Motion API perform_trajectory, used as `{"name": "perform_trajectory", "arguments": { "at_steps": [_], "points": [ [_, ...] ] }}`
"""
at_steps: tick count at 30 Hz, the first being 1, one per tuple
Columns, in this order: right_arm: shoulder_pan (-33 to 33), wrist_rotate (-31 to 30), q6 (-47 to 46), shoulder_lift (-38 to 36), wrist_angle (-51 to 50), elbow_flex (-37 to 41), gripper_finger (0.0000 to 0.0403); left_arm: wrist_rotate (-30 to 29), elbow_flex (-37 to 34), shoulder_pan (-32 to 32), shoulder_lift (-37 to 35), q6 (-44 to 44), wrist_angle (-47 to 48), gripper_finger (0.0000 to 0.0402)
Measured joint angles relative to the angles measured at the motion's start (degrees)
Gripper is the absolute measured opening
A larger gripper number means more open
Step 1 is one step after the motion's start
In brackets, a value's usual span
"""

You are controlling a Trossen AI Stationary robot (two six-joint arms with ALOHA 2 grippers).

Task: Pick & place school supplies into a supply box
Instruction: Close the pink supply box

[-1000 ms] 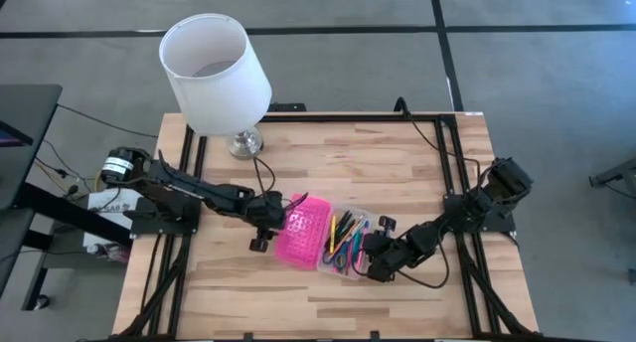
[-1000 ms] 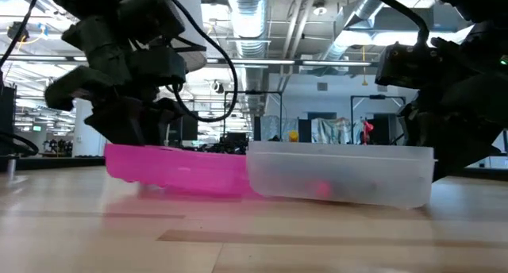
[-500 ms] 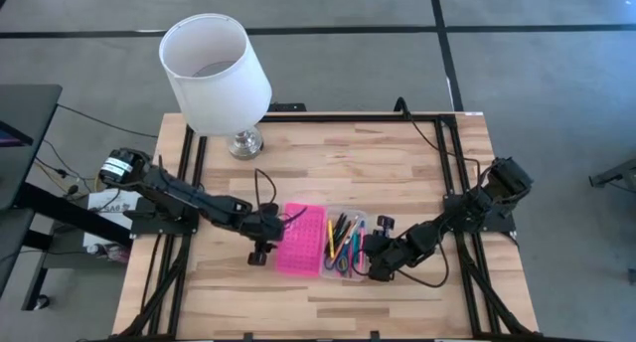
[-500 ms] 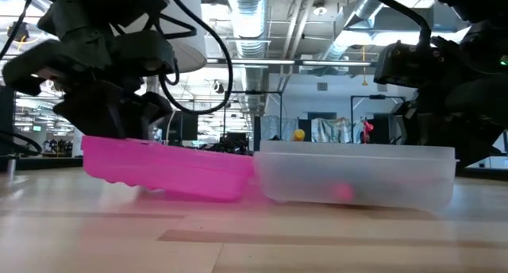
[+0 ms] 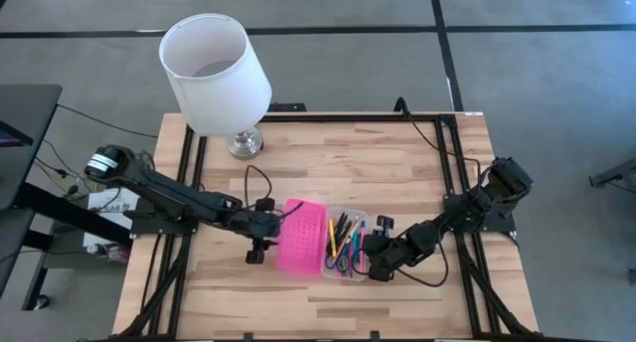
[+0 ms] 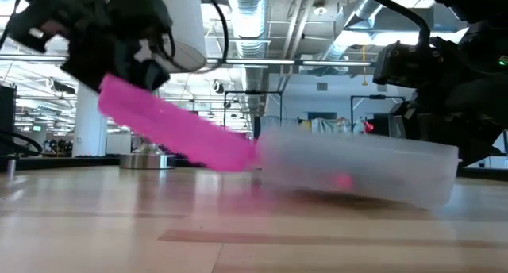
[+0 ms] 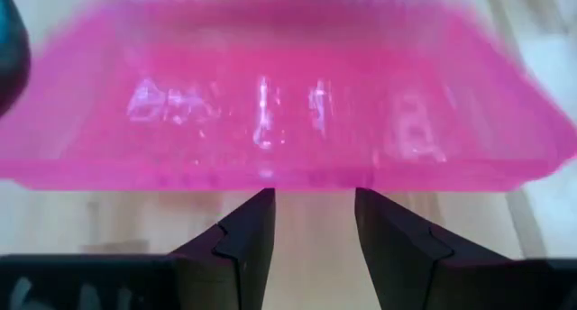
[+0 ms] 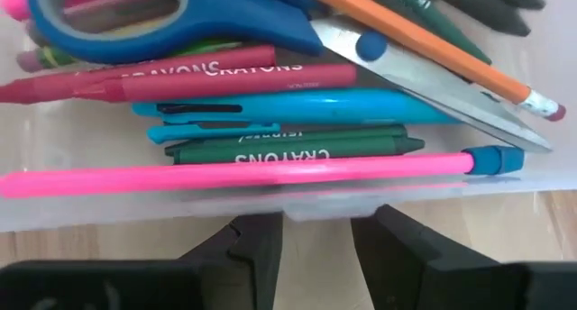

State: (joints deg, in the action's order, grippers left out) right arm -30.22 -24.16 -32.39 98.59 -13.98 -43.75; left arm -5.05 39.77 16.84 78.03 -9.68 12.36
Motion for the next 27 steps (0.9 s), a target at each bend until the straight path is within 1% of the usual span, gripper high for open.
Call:
{"name": "perform_trajectory", "arguments": {
  "at_steps": [3,6,11,17,24,27],
  "points": [
    [0.11,0.03,1.18,0.02,0.38,0.02,0.0124,-2.86,0.09,-0.02,-3.28,1.45,-0.24,0.0151],
    [0.66,0.42,2.44,0.02,0.97,0.07,0.012,-4.82,0.2,-0.08,-4.75,2.81,-0.41,0.0151],
    [1.87,0.87,2.46,0.07,1.45,0.03,0.0105,-4.73,0.09,-0.22,-4.6,3.21,1.45,0.0151],
    [2.65,1.76,4.27,0.04,2.09,0.07,0.0093,-4.27,0.04,-0.33,-3.92,4.5,-2.27,0.0151],
    [3.51,2.39,4.58,0.04,2.31,0.09,0.0091,-4.29,0.04,-0.35,-3.92,4.99,-3.7,0.0151],
    [3.72,2.39,5.38,0.04,2.5,0.11,0.0091,-4.29,0.04,-0.35,-3.94,5.6,-6.73,0.0151]
  ]
}}
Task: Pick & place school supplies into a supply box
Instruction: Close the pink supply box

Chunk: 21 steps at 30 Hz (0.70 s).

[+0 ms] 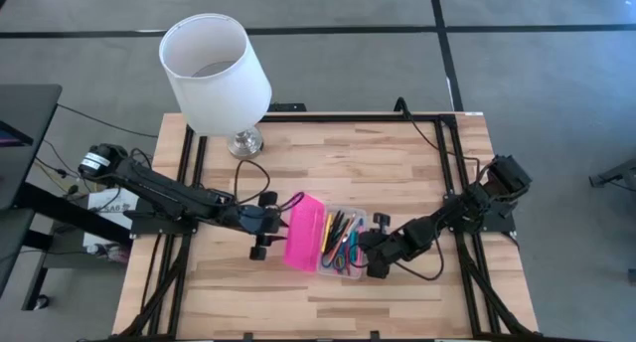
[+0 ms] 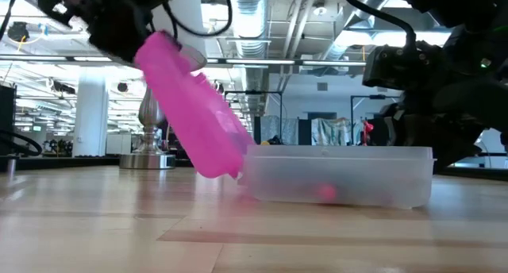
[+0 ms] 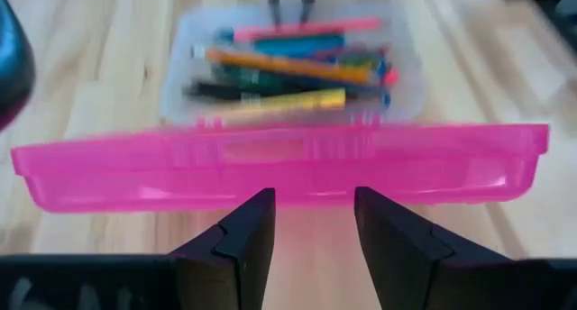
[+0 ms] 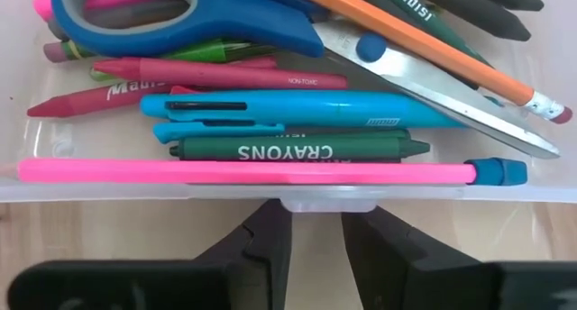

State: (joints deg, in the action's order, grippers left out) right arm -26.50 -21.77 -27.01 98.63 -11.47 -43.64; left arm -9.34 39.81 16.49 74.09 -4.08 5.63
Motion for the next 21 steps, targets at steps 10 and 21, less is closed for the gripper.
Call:
{"name": "perform_trajectory", "arguments": {
  "at_steps": [10,21],
  "points": [
    [1.1,-0.69,0.73,0.11,1.55,0.0,0.0091,-0.97,2.85,-1.04,0.17,5.21,-3.57,0.0151],
    [4.3,-1.13,3.52,0.31,4.75,0.04,0.0091,0.77,2.89,-4.25,0.26,6.74,-7.43,0.0151]
  ]
}}
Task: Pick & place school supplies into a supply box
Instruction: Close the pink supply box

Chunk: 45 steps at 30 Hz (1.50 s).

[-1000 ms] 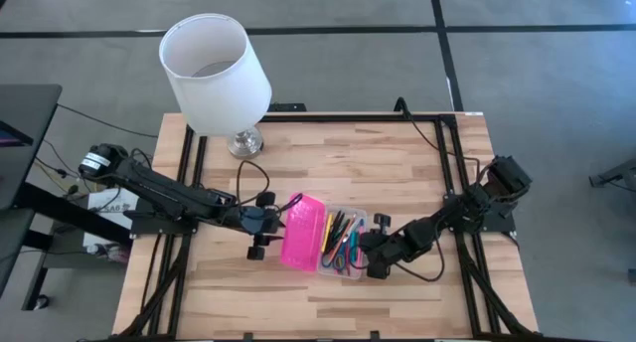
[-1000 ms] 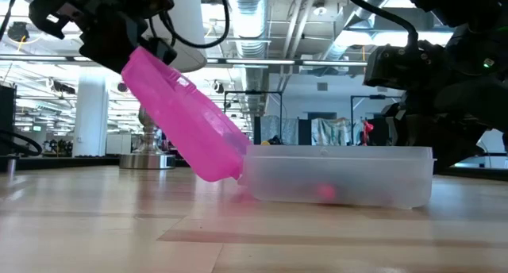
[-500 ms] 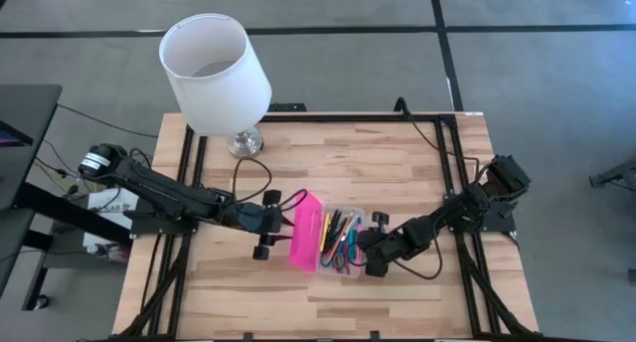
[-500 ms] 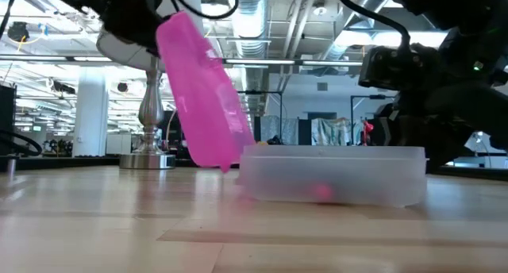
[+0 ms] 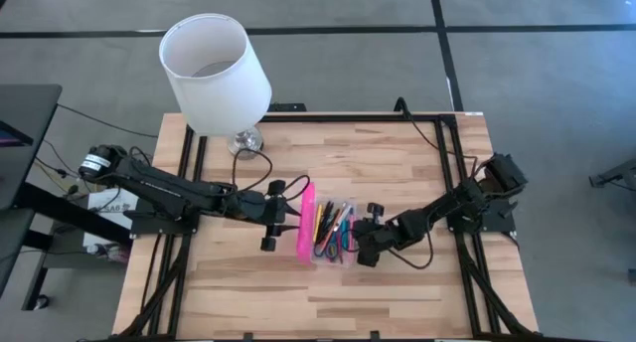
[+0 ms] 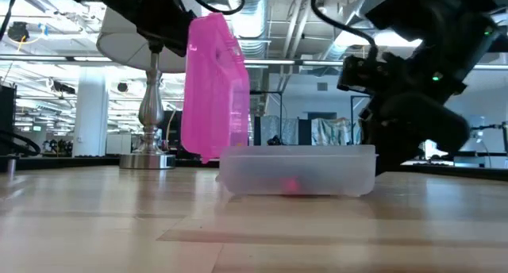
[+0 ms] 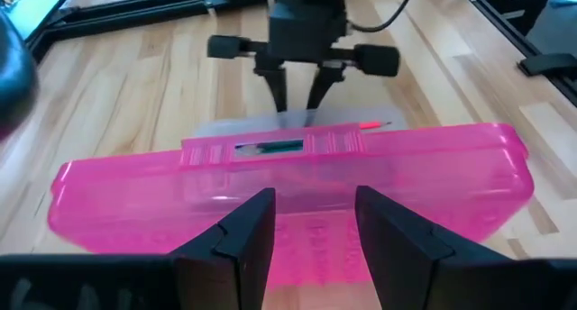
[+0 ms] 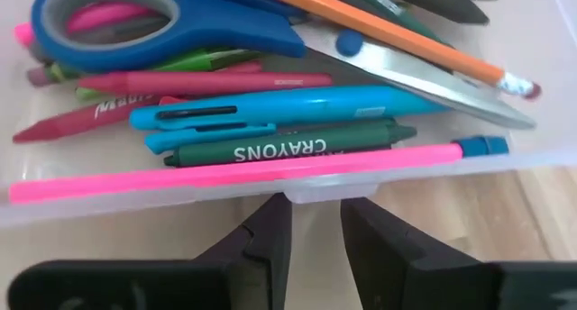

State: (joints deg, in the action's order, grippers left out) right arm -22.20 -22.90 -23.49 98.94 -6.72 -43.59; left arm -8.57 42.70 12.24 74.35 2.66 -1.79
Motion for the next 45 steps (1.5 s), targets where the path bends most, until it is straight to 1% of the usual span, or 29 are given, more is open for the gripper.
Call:
{"name": "perform_trajectory", "arguments": {
  "at_steps": [4,7,10,12,15,19,21,26,29,32,37,45],
  "points": [
    [2.06,0.52,0.2,-0.02,0.37,0.0,0.0091,1.63,0.03,-0.39,2.35,-0.01,-2.93,0.0151],
    [3.58,1.26,1.13,-0.07,1.9,0.0,0.0091,3.64,0.14,-0.43,6.44,0.02,-7.19,0.0151],
    [4.92,3.64,2.47,-0.11,3.39,-0.13,0.0091,5.48,1.62,-0.3,11.09,-0.24,-7.01,0.0151],
    [5.48,5.04,2.52,-0.15,3.3,-0.28,0.0091,5.99,3.82,-0.31,12.94,-0.2,-6.72,0.0151],
    [5.6,6.55,1.93,-0.15,2.88,-0.28,0.0091,6.66,6.42,-0.5,15.07,0.97,-3.68,0.0151],
    [5.57,7.77,-0.99,-0.17,1.65,-0.33,0.0091,5.83,8.15,-1.62,14.66,3.5,-2.62,0.0151],
    [5.42,7.83,-3.21,-0.25,0.55,-0.35,0.0091,4.71,8.49,-2.51,14.29,3.59,0.35,0.0151],
    [5.07,6.93,-6.49,-3.74,-4.08,-0.34,0.0091,3.72,9.01,-4.38,14.29,2.07,4.42,0.0151],
    [4.83,4.26,-6.31,-7.3,-4.99,-0.33,0.0091,3.72,9.01,-5.13,14.6,0.77,5.91,0.0151],
    [4.95,3.05,-4.13,-9.74,-4.81,-0.41,0.0091,3.54,9.01,-5.77,14.6,-0.14,7.18,0.0151],
    [6.04,3.49,-3.45,-9.57,-5.13,-0.35,0.0091,2.24,9.01,-6.55,14.6,-0.87,8.74,0.0151],
    [5.2,4.82,-3.5,-9.6,-3.47,-0.37,0.0091,2.15,8.94,-6.9,15.85,-0.69,8.77,0.0151]
  ]
}}
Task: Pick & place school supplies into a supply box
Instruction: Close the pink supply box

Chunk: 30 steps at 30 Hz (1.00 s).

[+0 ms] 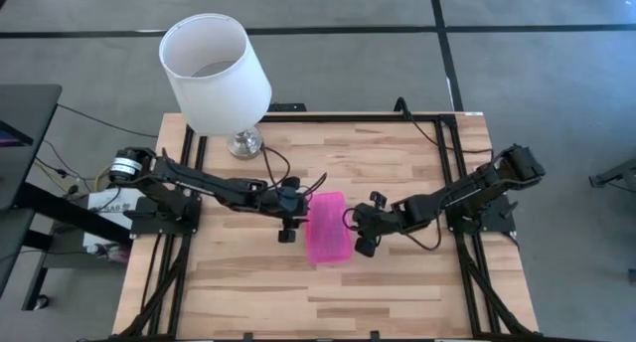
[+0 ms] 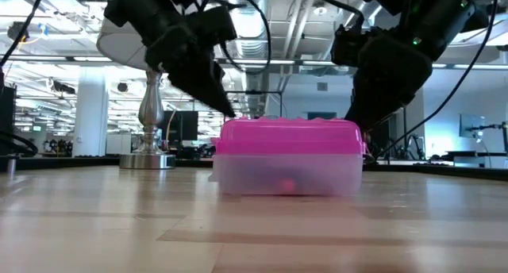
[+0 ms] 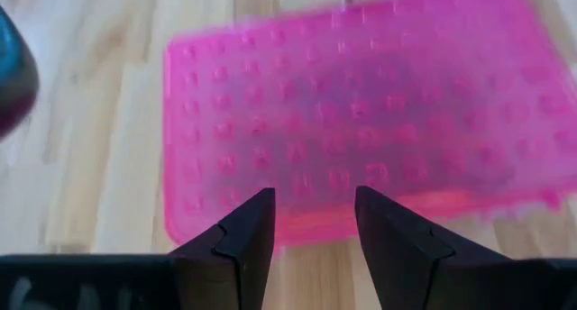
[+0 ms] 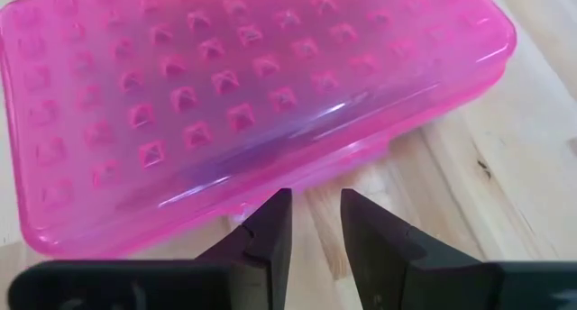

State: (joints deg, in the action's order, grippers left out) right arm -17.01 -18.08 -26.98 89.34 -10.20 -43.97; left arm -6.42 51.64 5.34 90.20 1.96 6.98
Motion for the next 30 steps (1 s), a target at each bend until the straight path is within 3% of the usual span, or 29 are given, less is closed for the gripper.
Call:
{"name": "perform_trajectory", "arguments": {
  "at_steps": [11,30],
  "points": [
    [-2.06,0.65,-1.11,0.0,3.05,0.02,0.0091,2.65,0.0,0.0,3.47,-0.59,-0.48,0.0151],
    [-2.52,1.74,-1.94,0.0,3.74,0.0,0.0091,1.12,0.0,-2.56,3.56,0.5,-0.46,0.0151]
  ]
}}
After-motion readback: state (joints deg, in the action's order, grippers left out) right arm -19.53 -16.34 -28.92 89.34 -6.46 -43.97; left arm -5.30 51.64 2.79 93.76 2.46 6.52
